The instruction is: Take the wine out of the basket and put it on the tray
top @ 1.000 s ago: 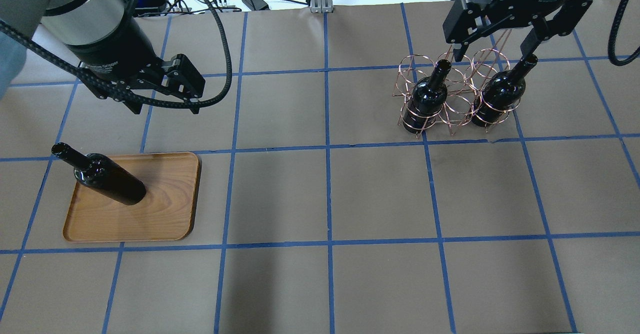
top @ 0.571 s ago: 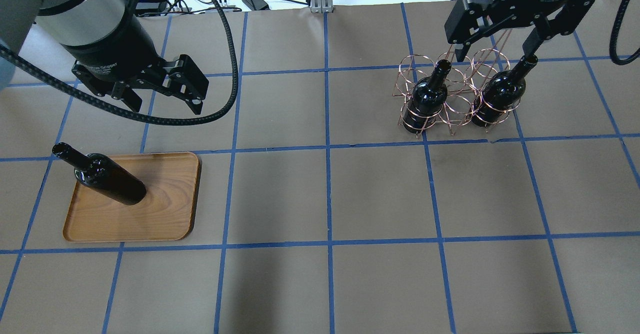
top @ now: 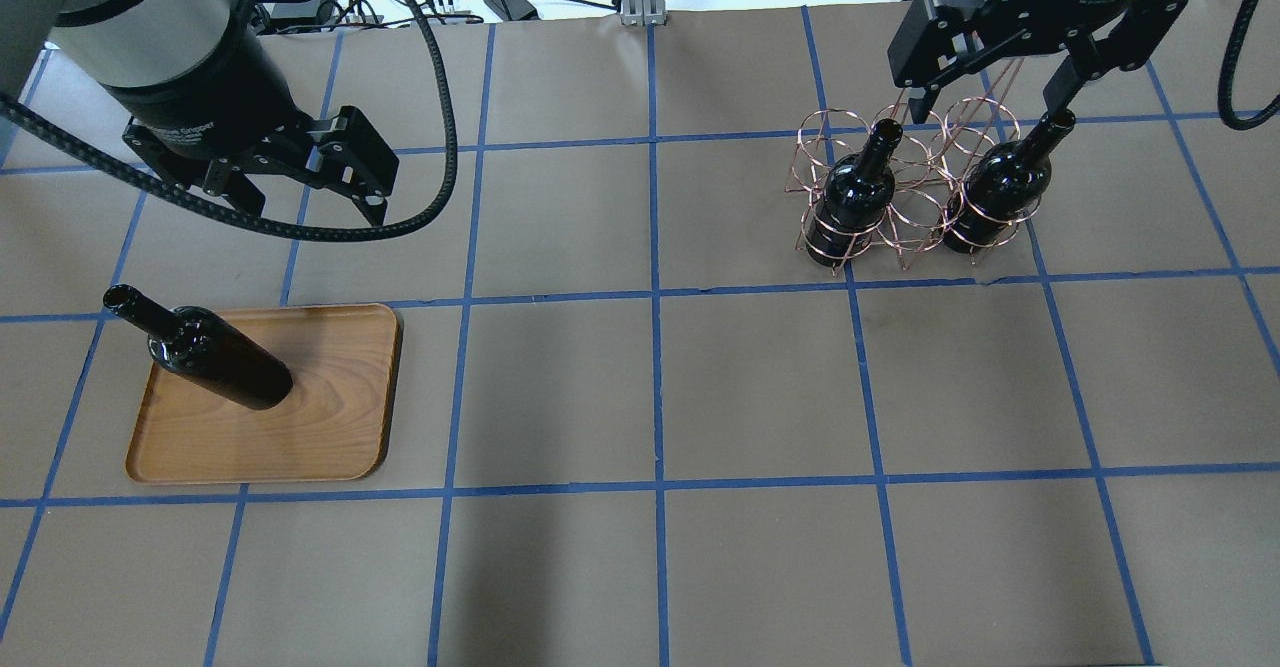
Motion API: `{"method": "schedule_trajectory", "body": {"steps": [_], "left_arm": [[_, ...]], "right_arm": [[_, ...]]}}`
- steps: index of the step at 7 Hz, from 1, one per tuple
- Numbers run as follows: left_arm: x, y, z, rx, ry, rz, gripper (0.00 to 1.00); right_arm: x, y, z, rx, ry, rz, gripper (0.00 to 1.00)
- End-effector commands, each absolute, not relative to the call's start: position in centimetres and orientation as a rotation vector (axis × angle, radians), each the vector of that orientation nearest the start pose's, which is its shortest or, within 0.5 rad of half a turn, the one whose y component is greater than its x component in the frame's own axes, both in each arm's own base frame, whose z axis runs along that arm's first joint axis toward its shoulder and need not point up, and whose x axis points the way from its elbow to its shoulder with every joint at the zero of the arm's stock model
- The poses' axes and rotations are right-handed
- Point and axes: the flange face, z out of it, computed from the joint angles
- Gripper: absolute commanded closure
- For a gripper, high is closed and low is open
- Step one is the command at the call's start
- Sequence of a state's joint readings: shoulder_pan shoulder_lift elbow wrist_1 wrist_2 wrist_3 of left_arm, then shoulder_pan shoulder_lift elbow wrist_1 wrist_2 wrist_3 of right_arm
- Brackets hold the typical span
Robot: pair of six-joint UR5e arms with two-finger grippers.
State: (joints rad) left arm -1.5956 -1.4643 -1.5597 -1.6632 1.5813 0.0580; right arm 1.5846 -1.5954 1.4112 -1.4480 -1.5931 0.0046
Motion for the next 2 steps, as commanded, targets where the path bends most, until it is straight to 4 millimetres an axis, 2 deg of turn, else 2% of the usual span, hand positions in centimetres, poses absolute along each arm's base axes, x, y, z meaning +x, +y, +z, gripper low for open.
{"method": "schedule_trajectory", "body": {"steps": [1,2], "left_arm": [[-14.04,-44.5,53.29,0.12,3.134,-0.036,0.0],[-14.1,-44.48,53.29,0.123,3.134,-0.036,0.0]], "right_arm": [[13.75,-47.83,56.66,-0.013,3.164,-0.1,0.0],[13.79,-47.89,56.59,-0.016,3.16,-0.097,0.0]]}}
